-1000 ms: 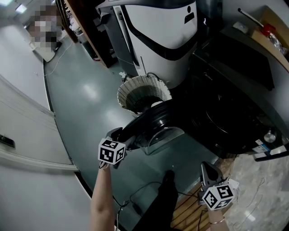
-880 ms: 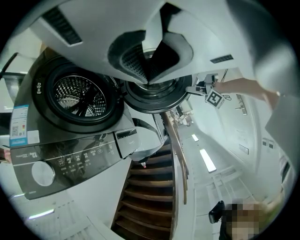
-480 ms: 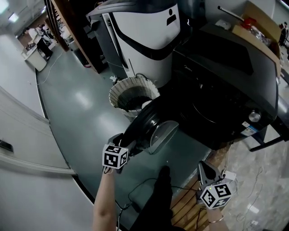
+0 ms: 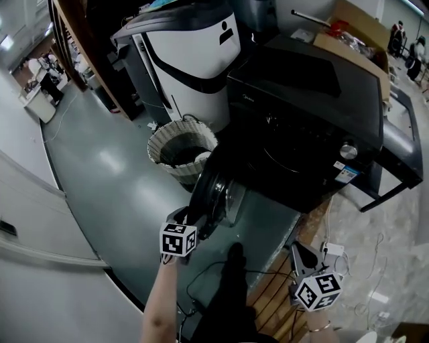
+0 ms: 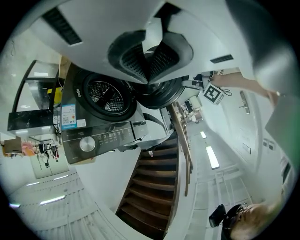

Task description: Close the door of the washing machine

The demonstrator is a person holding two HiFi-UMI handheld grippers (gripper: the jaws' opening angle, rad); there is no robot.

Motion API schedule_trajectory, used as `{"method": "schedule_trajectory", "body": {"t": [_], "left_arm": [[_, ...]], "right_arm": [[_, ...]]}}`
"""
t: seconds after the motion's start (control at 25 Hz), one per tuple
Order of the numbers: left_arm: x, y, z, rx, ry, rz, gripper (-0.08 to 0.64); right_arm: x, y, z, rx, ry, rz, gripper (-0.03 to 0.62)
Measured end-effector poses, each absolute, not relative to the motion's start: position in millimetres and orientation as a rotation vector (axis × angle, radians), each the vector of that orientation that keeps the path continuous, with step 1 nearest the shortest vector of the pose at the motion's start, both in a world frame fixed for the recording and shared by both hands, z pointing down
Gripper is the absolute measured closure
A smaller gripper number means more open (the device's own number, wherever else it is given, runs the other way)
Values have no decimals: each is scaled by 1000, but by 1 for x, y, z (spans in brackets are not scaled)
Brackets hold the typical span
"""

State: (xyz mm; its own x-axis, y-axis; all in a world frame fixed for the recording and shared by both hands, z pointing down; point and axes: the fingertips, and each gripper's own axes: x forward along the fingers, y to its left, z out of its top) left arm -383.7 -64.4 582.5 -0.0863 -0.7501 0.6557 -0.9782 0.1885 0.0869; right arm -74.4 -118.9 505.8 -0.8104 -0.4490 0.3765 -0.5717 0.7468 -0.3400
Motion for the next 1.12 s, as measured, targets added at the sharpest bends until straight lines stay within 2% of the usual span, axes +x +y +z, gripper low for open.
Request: {"method": "schedule_trajectory", "body": {"t": [1.12], "left_arm": [[-197,-127,579,1822,-1690,354,285]], "right_arm": [[52,-89,489,1160,-2601,676,586]]}}
